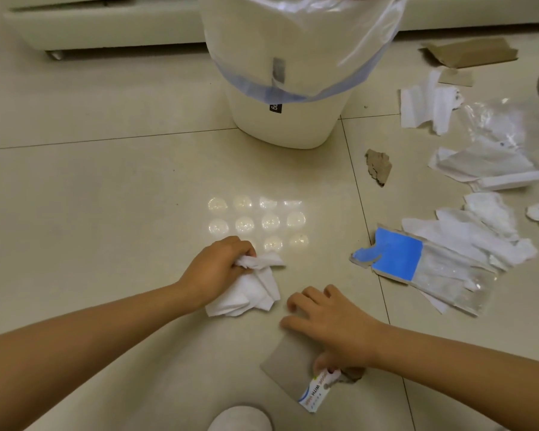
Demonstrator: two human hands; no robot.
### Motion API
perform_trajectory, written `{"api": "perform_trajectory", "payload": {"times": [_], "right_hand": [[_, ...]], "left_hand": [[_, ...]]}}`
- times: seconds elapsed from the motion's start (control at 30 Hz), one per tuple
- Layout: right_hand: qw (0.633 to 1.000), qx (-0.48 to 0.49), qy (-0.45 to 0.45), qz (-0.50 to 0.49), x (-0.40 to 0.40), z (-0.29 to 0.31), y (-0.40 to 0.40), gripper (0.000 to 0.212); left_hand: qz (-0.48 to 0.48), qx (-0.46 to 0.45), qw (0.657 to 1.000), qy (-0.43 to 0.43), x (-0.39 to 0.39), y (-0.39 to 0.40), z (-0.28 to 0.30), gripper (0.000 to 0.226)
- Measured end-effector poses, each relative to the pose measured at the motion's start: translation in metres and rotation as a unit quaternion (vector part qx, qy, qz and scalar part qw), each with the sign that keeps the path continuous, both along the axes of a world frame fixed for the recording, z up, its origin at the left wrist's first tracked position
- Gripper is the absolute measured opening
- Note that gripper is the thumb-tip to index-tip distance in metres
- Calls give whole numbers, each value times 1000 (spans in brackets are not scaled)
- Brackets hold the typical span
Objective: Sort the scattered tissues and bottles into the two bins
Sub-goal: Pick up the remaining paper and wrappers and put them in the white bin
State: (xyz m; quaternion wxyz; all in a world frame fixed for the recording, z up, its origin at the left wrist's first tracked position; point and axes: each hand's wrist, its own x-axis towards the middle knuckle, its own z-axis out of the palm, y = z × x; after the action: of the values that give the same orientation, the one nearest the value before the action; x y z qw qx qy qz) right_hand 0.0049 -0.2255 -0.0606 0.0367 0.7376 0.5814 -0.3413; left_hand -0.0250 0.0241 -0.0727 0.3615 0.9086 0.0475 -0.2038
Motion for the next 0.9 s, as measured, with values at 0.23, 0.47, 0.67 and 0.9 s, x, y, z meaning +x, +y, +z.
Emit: {"api": "perform_trajectory", "payload": {"times": [0.23,0.47,0.67,0.9], "right_hand": [[999,12,-28,-25,-3,-9,7,75],[998,27,-45,-37,-6,-15,8,76],[996,24,-63,-65,-3,-12,10,58],[978,-2,-46,-205,21,-8,10,48]], "left_hand": [[2,8,1000,-8,2,-5,2,20],[7,22,999,-32,3,-11,6,19],[5,34,999,-42,7,-11,10,19],[28,11,998,-53,34,-17,20,19]]}}
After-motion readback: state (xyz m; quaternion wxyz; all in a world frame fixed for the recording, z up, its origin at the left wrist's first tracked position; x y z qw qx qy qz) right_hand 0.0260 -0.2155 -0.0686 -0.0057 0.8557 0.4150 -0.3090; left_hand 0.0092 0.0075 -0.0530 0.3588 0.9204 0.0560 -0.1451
